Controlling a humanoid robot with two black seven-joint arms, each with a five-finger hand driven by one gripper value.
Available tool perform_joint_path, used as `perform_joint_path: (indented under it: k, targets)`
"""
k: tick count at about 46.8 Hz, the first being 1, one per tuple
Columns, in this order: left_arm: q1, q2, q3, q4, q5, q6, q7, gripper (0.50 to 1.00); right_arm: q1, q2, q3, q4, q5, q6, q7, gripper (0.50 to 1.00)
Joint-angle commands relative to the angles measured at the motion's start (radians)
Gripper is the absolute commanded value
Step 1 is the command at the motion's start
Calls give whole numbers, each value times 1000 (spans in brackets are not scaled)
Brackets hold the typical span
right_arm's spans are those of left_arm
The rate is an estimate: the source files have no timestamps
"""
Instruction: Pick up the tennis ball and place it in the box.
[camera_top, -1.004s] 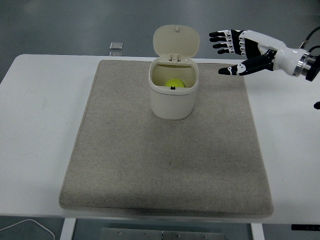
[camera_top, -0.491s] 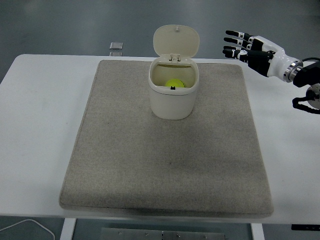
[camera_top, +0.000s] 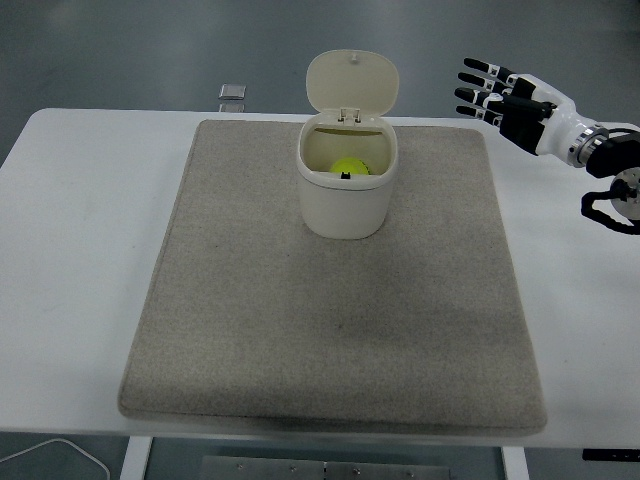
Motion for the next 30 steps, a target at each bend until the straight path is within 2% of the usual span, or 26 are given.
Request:
perform_joint_path:
  k: [1, 30]
  targets:
    - [0, 0, 0, 0, 0, 0, 0, 992, -9, 0, 0, -8, 21, -1, -15, 930]
    - [0, 0, 0, 0, 0, 0, 0, 992, -46, 23, 12, -17, 16, 10, -4, 930]
